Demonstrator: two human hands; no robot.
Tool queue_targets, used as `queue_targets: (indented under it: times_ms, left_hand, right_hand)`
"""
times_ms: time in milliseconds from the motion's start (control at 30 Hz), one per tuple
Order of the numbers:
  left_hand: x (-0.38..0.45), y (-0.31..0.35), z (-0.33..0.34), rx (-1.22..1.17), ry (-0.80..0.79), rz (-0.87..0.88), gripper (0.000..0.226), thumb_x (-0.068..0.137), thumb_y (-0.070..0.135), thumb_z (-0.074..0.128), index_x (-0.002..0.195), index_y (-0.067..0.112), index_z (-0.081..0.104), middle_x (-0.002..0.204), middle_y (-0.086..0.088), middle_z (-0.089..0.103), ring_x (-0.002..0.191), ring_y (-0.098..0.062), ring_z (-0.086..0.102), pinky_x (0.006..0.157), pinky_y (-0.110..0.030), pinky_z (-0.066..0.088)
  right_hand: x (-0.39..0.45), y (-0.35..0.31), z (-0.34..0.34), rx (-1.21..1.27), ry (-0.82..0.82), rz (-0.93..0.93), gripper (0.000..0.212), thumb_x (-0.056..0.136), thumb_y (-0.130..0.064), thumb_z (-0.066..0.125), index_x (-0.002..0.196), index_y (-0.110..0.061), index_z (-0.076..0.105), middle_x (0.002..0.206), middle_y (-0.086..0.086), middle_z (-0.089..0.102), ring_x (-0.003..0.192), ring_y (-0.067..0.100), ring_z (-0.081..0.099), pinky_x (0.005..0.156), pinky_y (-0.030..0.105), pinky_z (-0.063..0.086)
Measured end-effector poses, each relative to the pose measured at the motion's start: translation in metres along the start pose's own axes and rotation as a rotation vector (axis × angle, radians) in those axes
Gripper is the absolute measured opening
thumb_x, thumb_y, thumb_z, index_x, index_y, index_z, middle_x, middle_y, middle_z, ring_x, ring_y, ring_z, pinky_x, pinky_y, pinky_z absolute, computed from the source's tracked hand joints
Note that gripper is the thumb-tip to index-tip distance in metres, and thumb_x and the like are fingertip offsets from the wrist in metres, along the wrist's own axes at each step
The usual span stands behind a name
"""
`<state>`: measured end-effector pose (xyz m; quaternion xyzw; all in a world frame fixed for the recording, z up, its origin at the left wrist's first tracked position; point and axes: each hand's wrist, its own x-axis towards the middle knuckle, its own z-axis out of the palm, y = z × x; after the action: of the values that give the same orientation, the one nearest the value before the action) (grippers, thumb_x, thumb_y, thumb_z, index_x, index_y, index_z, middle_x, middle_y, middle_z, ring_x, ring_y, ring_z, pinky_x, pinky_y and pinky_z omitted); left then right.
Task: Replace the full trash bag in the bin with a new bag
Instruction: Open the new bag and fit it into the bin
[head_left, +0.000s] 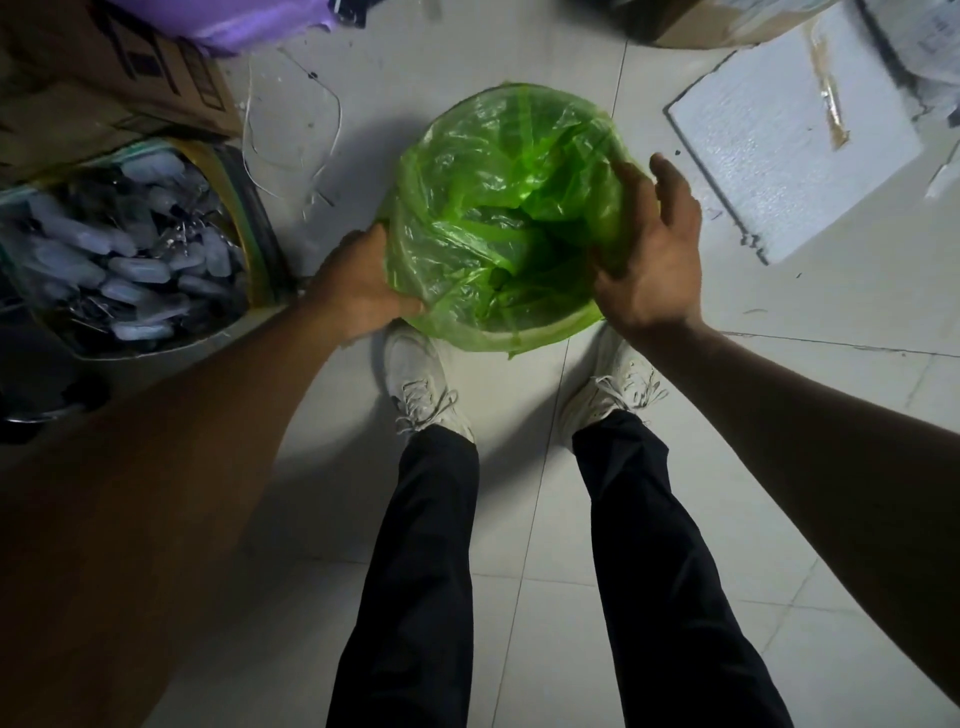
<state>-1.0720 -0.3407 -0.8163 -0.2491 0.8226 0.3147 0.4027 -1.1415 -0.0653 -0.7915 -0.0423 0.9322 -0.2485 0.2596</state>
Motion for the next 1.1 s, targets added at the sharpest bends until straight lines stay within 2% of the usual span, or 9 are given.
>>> queue_targets:
  times_ms: [133, 267, 333, 400, 467, 533, 667, 733, 1100]
  left_hand:
    - [-0.004, -0.001, -0.003, 0.084, 0.244, 0.048, 0.081, 0.063, 0.021, 0.086, 0.136, 0.019, 0.051, 0.132, -0.016, 0.038, 0.124, -0.030, 0.044, 0.110, -0.034, 0.037]
    - [-0.008, 0.008, -0.010, 0.026, 0.252, 0.082, 0.054, 0.074, 0.013, 0.074, 0.127, 0.016, 0.062, 0.107, -0.010, 0.059, 0.099, -0.029, 0.061, 0.089, -0.030, 0.047]
    - [-0.006, 0.018, -0.010, -0.202, 0.246, 0.045, 0.038, 0.074, 0.022, 0.063, 0.112, 0.021, 0.066, 0.087, 0.002, 0.064, 0.083, -0.024, 0.064, 0.082, -0.035, 0.056]
    - [-0.006, 0.025, -0.009, -0.457, 0.248, -0.025, 0.030, 0.075, 0.027, 0.056, 0.104, 0.028, 0.062, 0.084, 0.008, 0.063, 0.083, -0.021, 0.065, 0.081, -0.047, 0.058]
    - [-0.002, 0.029, -0.004, -0.578, 0.255, -0.051, 0.020, 0.074, 0.036, 0.058, 0.093, 0.030, 0.062, 0.086, 0.007, 0.066, 0.087, -0.024, 0.067, 0.082, -0.049, 0.058]
    - [0.003, 0.033, 0.002, -0.613, 0.263, -0.024, 0.027, 0.070, 0.048, 0.064, 0.087, 0.027, 0.064, 0.087, 0.007, 0.071, 0.084, -0.019, 0.068, 0.081, -0.042, 0.058]
    - [0.014, 0.032, 0.014, -0.638, 0.233, 0.045, 0.055, 0.067, 0.046, 0.076, 0.116, 0.024, 0.066, 0.106, 0.005, 0.074, 0.098, -0.014, 0.071, 0.090, -0.042, 0.057]
    - [0.019, 0.033, 0.016, -0.624, 0.246, 0.071, 0.059, 0.066, 0.043, 0.077, 0.120, 0.022, 0.063, 0.109, 0.005, 0.073, 0.099, -0.012, 0.070, 0.091, -0.041, 0.057]
    - [0.056, 0.046, 0.002, -0.588, 0.216, 0.109, 0.047, 0.070, 0.055, 0.066, 0.104, 0.022, 0.071, 0.098, 0.002, 0.075, 0.092, -0.014, 0.071, 0.085, -0.044, 0.058]
  right_hand:
    - [0.002, -0.009, 0.002, -0.196, 0.091, -0.187, 0.053, 0.073, -0.025, 0.053, 0.124, -0.010, 0.056, 0.130, 0.019, 0.050, 0.112, 0.039, 0.048, 0.087, 0.042, 0.044]
    - [0.009, -0.026, 0.014, -0.038, -0.084, -0.324, 0.044, 0.078, -0.019, 0.055, 0.120, -0.008, 0.061, 0.111, 0.017, 0.060, 0.102, 0.039, 0.057, 0.075, 0.041, 0.054]
    - [0.017, -0.035, 0.026, -0.080, -0.178, -0.344, 0.049, 0.082, -0.022, 0.056, 0.129, -0.011, 0.057, 0.116, 0.015, 0.060, 0.106, 0.039, 0.057, 0.080, 0.041, 0.054]
    - [0.027, -0.044, 0.040, -0.147, -0.248, -0.339, 0.055, 0.085, -0.028, 0.058, 0.137, -0.014, 0.050, 0.126, 0.016, 0.055, 0.114, 0.040, 0.051, 0.092, 0.042, 0.048]
    - [0.038, -0.048, 0.054, -0.240, -0.310, -0.325, 0.060, 0.088, -0.032, 0.058, 0.144, -0.019, 0.040, 0.137, 0.018, 0.047, 0.123, 0.039, 0.043, 0.103, 0.040, 0.037]
    - [0.047, -0.050, 0.067, -0.297, -0.353, -0.287, 0.068, 0.090, -0.037, 0.058, 0.150, -0.029, 0.027, 0.149, 0.018, 0.034, 0.134, 0.039, 0.034, 0.110, 0.040, 0.031]
    - [0.062, -0.047, 0.089, -0.268, -0.401, -0.151, 0.092, 0.082, -0.049, 0.068, 0.151, -0.042, 0.007, 0.163, 0.012, 0.002, 0.147, 0.041, 0.012, 0.114, 0.055, 0.028]
    - [0.067, -0.044, 0.097, -0.270, -0.421, -0.116, 0.105, 0.076, -0.055, 0.072, 0.151, -0.044, -0.001, 0.164, 0.007, -0.007, 0.148, 0.040, 0.005, 0.114, 0.060, 0.026]
    - [0.099, -0.027, 0.131, -0.249, -0.535, -0.015, 0.122, 0.065, -0.063, 0.076, 0.151, -0.044, -0.008, 0.163, 0.006, -0.009, 0.148, 0.038, -0.003, 0.113, 0.064, 0.022]
